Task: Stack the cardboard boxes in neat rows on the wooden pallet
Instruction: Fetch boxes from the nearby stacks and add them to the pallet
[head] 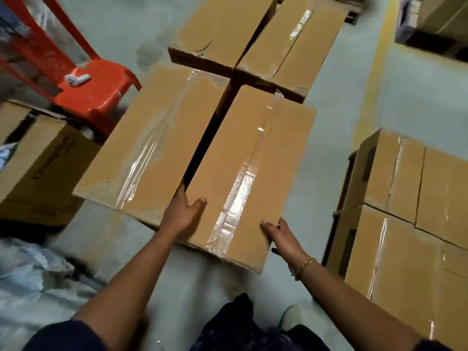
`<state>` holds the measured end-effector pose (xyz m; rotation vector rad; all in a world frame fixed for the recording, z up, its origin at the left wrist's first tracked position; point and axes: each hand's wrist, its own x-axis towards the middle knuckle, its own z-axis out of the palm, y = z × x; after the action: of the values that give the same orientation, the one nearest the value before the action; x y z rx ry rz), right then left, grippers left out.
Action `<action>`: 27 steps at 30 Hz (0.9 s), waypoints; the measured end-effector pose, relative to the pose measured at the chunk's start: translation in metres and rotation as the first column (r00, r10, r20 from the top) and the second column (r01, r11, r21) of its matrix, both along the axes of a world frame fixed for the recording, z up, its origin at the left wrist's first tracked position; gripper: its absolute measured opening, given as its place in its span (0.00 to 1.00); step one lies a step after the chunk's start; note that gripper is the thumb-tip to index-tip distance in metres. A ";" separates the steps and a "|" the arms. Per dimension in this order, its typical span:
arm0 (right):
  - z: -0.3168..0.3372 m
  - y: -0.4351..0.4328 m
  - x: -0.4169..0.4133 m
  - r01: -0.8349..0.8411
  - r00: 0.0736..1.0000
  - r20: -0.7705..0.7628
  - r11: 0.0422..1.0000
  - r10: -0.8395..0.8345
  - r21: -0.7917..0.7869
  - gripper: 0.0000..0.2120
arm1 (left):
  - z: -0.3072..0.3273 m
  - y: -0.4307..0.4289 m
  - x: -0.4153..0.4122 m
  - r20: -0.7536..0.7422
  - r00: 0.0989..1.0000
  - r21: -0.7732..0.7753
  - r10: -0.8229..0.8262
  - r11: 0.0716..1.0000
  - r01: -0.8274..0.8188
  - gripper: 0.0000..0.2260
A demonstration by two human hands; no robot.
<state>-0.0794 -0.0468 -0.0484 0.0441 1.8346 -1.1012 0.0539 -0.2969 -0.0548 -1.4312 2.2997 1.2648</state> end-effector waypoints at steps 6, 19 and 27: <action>-0.016 -0.009 0.008 0.143 0.987 0.080 0.989 -0.141 -0.025 0.28 | -0.012 -0.014 -0.010 0.044 0.996 0.116 0.081 0.990 -0.085 0.36; -0.001 0.075 0.010 0.259 0.960 -0.076 0.959 -0.269 -0.114 0.36 | 0.016 0.071 0.004 -0.073 0.992 0.048 -0.102 0.993 0.105 0.28; 0.014 0.205 0.023 0.456 0.864 -0.171 0.880 -0.473 -0.132 0.41 | 0.038 0.196 -0.019 -0.130 0.975 0.051 -0.182 0.980 0.190 0.34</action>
<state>-0.0566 0.1583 -0.0348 0.3562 2.0084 -1.5693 0.0351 -0.1006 -0.0163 -1.1153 2.3838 1.3916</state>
